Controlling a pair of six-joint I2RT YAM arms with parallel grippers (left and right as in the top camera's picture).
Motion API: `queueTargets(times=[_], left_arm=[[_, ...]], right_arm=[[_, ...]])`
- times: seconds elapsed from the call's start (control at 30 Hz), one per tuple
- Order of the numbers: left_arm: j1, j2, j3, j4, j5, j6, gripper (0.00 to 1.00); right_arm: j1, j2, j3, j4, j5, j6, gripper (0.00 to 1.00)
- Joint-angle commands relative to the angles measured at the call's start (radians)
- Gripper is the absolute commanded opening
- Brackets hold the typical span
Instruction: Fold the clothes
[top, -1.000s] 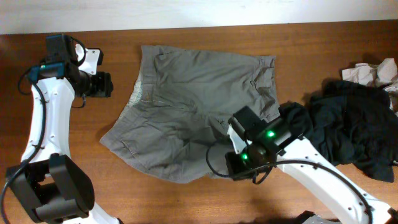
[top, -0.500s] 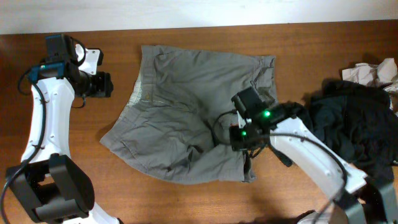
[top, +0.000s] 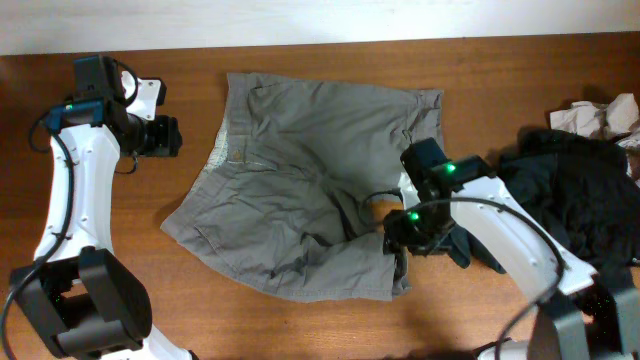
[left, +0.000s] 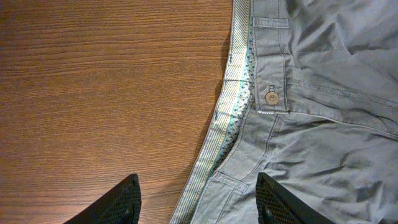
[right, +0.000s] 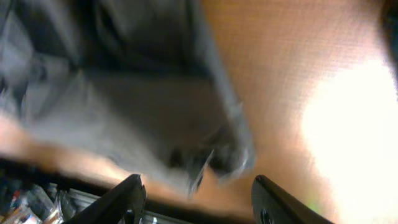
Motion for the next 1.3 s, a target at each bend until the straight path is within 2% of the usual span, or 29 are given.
queueTargets(times=[0.0,0.33,0.7,0.93,1.07,1.23,1.27], left_arm=[[0.002,-0.016,0.001,0.002,0.018,0.019,0.59],[0.002,-0.024,0.004,0.002,0.018,0.019,0.59],[0.002,-0.064,0.004,0.013,0.018,0.019,0.59],[0.002,-0.064,0.004,0.010,0.018,0.019,0.59],[0.002,-0.064,0.004,0.009,0.018,0.019,0.59],[0.002,-0.064,0.004,0.009,0.018,0.019,0.59],[0.002,-0.064,0.004,0.009,0.018,0.019,0.59]], right_arm=[[0.029,-0.065,0.008,-0.045,-0.053,-0.015,0.60],[0.107,-0.076,-0.036,-0.066,-0.076,-0.001,0.60],[0.143,-0.076,-0.312,0.242,-0.088,0.032,0.59],[0.144,-0.078,-0.330,0.273,-0.167,0.013,0.30],[0.144,-0.078,-0.330,0.241,-0.214,0.013,0.24],[0.144,-0.090,-0.330,0.214,-0.287,0.013,0.05],[0.144,-0.099,-0.329,0.214,-0.310,0.013,0.04]])
